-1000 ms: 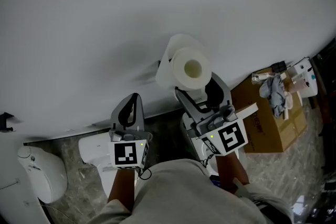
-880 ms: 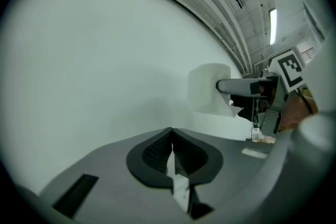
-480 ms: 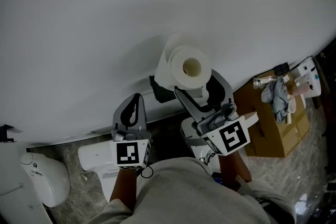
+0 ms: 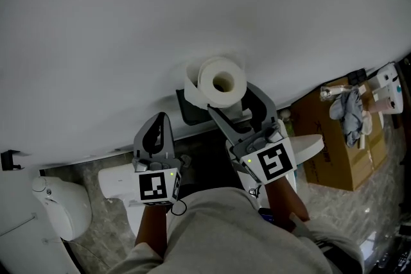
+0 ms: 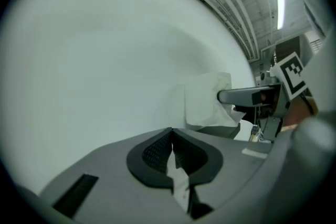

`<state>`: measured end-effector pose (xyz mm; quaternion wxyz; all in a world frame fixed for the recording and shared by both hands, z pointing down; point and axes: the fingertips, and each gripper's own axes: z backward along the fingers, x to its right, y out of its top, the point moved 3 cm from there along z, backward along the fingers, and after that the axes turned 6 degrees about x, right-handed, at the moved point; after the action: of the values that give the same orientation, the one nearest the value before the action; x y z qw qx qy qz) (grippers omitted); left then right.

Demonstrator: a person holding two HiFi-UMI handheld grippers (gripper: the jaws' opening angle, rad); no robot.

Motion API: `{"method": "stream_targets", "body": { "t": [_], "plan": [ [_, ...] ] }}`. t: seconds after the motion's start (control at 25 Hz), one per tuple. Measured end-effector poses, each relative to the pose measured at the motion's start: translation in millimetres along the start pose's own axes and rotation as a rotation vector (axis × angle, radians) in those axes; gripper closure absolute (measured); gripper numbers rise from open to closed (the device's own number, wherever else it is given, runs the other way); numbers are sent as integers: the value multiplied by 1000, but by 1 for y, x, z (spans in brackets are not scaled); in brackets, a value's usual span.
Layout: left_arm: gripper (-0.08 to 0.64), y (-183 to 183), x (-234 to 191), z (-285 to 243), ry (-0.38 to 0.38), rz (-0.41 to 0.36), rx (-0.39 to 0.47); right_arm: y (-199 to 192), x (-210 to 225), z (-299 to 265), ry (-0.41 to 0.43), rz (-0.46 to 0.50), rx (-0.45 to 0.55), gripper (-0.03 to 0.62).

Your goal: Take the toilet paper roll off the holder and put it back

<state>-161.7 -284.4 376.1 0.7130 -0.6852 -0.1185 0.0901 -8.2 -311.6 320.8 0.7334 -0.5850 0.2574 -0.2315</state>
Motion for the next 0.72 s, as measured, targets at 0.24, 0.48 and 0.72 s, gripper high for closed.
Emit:
{"method": "stream_targets", "body": {
  "t": [0.24, 0.48, 0.72],
  "plan": [
    [549, -11, 5, -2, 6, -12, -50, -15, 0, -3, -7, 21, -41, 290],
    [549, -19, 9, 1, -8, -3, -67, -24, 0, -5, -19, 80, -111, 290],
    [549, -20, 13, 16, -29, 38, -64, -37, -1, 0, -77, -6, -159, 290]
  ]
}}
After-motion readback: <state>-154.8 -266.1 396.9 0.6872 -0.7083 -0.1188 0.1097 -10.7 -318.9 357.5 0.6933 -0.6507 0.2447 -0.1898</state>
